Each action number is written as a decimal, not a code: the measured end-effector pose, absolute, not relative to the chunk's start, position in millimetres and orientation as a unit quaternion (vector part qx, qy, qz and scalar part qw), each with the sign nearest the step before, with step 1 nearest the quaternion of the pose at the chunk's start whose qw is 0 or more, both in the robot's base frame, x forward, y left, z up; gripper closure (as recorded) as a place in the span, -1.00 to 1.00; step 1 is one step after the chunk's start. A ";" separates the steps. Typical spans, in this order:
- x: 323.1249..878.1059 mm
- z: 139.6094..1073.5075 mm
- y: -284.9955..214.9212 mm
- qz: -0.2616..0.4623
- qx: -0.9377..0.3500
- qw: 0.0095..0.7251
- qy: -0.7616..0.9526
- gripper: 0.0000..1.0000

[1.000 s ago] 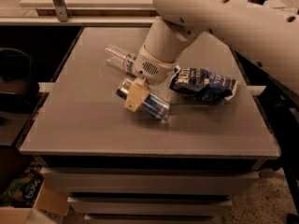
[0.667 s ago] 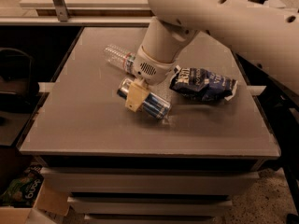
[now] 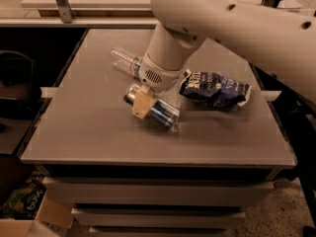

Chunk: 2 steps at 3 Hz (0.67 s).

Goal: Knock redbull can over

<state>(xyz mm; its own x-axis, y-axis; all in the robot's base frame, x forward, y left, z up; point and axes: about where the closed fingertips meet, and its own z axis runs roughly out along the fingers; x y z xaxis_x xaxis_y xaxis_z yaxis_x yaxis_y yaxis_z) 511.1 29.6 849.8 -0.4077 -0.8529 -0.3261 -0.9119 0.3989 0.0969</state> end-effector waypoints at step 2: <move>510.3 845.1 32.2 0.145 -0.524 0.117 0.831 -0.27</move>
Offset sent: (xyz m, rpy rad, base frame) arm -0.0007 0.0026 -0.0062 0.0530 0.0182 -0.0211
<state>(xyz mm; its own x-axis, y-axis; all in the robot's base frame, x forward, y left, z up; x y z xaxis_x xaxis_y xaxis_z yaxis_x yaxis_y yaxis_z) 510.3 32.2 845.1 -0.4227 -0.8371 -0.3473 -0.9052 0.4082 0.1179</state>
